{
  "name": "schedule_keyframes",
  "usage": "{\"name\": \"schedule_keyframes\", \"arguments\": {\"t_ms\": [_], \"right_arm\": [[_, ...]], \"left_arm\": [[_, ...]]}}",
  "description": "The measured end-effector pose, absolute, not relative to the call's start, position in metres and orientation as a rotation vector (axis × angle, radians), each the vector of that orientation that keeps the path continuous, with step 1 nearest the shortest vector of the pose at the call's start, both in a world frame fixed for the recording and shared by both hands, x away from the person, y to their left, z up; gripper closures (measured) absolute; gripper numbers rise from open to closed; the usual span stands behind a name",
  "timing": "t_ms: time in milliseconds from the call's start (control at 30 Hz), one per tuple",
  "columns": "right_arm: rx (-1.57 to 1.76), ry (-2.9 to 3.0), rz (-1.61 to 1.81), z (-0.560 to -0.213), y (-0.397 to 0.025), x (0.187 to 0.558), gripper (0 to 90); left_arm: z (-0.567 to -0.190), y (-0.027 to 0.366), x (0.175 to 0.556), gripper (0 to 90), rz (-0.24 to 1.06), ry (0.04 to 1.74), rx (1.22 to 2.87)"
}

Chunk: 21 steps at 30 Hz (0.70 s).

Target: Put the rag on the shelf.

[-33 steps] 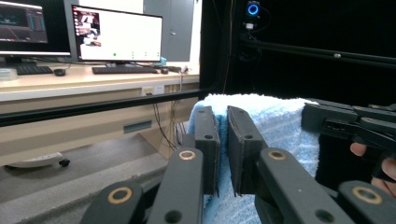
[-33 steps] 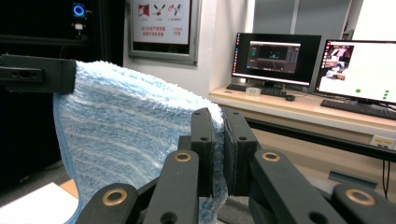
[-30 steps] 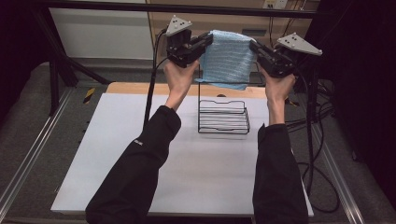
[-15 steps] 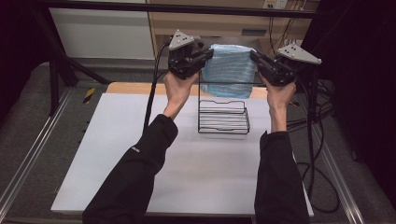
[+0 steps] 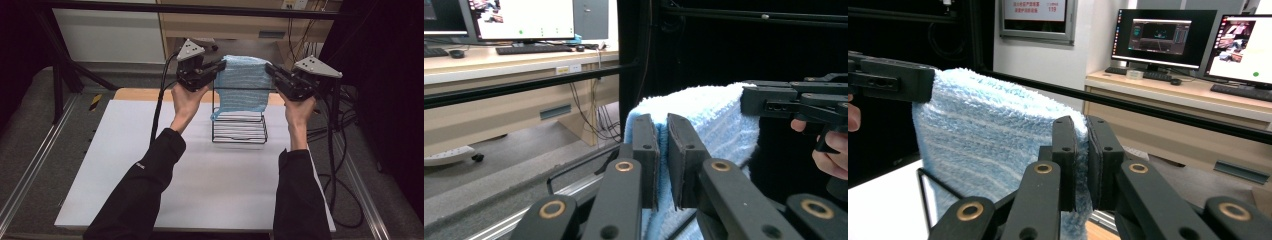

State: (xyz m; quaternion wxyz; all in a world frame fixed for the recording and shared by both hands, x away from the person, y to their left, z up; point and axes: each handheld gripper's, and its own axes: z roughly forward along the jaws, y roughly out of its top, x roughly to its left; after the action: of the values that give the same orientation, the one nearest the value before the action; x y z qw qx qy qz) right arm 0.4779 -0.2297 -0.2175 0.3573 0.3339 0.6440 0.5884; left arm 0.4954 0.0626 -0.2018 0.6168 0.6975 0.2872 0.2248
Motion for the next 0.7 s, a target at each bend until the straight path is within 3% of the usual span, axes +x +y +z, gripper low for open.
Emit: {"name": "schedule_keyframes", "arguments": {"t_ms": [700], "right_arm": [[0.856,1.801,1.488,-0.224,-0.233,0.447,83.2]], "left_arm": [[-0.220,0.069,0.467,82.3,0.448,0.633,1.704]]}}
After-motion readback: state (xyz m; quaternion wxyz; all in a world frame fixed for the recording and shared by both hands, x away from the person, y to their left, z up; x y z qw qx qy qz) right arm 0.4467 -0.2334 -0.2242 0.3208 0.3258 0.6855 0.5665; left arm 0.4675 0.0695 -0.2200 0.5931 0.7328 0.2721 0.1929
